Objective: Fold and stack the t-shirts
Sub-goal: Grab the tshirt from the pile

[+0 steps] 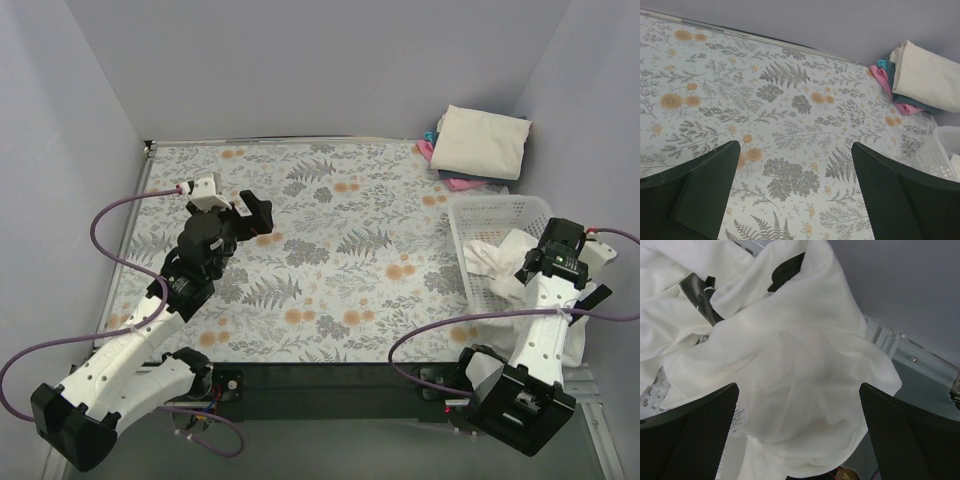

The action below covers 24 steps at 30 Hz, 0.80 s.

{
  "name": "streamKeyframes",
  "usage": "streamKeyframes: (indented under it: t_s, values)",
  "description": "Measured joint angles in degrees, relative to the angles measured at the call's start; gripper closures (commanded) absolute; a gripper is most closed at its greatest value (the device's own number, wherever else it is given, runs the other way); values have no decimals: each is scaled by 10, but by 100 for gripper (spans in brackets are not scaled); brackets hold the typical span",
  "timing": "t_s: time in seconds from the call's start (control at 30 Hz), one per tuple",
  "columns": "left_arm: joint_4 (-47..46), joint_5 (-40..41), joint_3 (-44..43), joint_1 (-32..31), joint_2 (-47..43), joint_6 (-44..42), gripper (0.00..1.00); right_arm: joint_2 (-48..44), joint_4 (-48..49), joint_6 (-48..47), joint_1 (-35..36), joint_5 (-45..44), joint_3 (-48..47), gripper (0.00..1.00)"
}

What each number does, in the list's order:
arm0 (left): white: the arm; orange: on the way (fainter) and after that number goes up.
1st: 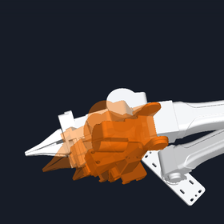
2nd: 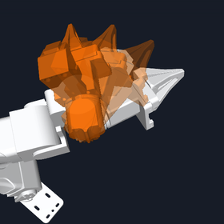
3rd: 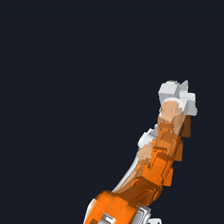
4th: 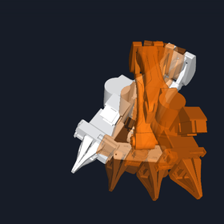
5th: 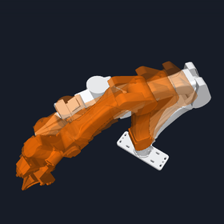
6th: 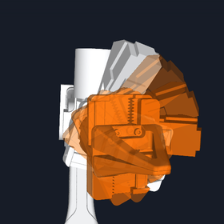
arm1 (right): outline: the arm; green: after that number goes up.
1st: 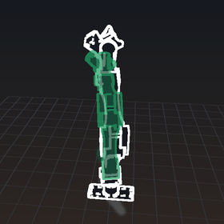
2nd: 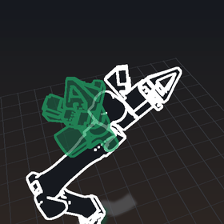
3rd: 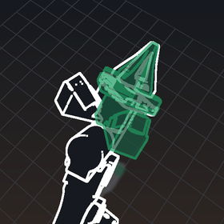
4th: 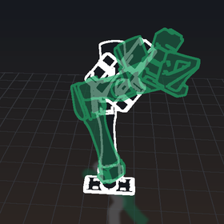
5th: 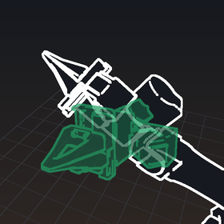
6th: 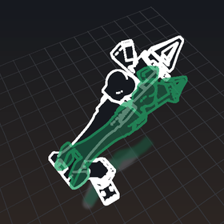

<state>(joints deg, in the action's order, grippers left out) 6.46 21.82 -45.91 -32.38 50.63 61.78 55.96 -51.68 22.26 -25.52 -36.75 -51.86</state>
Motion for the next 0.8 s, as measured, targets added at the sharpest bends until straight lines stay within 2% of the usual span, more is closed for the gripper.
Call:
streamKeyframes:
  t_s: [0.23, 0.3, 0.47, 0.53, 0.67, 0.7, 0.73, 0.8]
  values:
    - [0, 0, 0, 0, -23, 2, 14, -17, 49, -1, -63, 52, 34, 2]
    - [0, 0, 0, 0, -25, 2, 14, -19, 61, -2, -72, 69, 39, 10]
    - [1, 0, 0, 0, -25, 2, 14, -18, 81, -8, -83, 111, 53, 20]
    - [1, 0, 0, 0, -25, 2, 14, -15, 85, -13, -85, 126, 57, 33]
    - [4, 0, 0, 0, -25, 2, 13, -12, 88, -18, -88, 145, 59, 66]
    - [4, 0, 0, 0, -25, 2, 14, -12, 89, -20, -89, 149, 59, 93]
    - [4, 0, 0, 0, -25, 2, 14, -12, 89, -25, -89, 153, 59, 99]
    - [4, 0, 0, 0, -25, 2, 14, -14, 90, -23, -89, 160, 59, 99]
